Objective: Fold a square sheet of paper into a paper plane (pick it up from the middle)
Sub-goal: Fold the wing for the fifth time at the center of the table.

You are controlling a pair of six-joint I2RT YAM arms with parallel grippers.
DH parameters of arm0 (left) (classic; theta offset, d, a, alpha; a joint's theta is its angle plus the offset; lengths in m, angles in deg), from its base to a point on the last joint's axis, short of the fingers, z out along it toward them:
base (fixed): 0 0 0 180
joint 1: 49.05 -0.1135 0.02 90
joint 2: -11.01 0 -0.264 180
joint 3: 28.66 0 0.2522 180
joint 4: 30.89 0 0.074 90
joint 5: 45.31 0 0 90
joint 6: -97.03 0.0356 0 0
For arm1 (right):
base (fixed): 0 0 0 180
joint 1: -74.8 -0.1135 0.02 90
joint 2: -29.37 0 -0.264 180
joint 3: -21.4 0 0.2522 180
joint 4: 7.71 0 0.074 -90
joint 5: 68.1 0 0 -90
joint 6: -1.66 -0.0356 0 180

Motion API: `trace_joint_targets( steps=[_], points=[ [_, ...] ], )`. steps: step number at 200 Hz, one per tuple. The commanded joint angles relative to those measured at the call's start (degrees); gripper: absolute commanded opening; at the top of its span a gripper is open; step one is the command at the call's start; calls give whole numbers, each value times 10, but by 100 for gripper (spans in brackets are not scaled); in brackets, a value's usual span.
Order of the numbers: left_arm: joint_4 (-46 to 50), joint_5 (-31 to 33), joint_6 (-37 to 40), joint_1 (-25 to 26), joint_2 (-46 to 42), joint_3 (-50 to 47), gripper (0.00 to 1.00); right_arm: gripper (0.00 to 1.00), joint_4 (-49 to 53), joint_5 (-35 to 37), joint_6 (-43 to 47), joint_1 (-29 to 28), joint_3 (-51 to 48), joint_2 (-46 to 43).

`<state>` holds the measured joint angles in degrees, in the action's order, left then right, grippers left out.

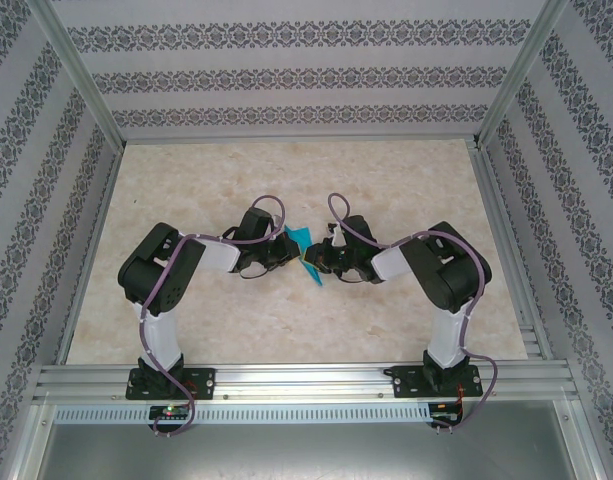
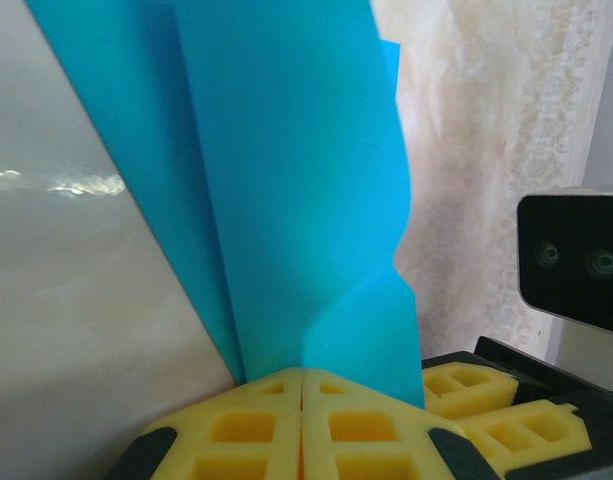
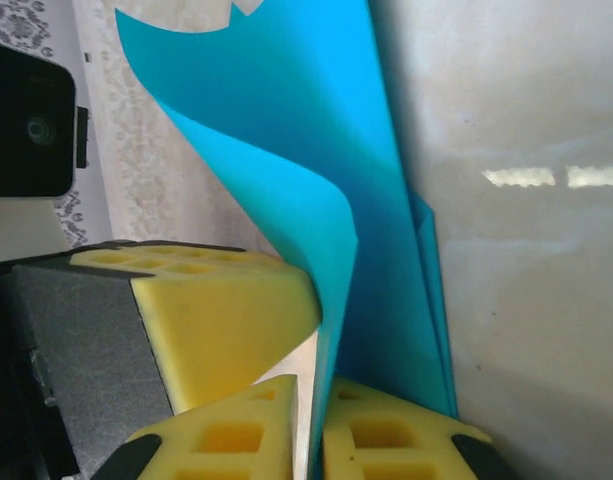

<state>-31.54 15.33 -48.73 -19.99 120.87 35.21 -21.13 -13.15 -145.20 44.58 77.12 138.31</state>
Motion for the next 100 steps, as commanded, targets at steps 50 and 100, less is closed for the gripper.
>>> trace_joint_targets(
  steps=[50,100],
  points=[
    [47,40,2,4,38,1,7,20,132,1,78,3,5,-67],
    [40,30,1,4,38,3,7,11,135,9,82,3,-9,-65]
  ],
)
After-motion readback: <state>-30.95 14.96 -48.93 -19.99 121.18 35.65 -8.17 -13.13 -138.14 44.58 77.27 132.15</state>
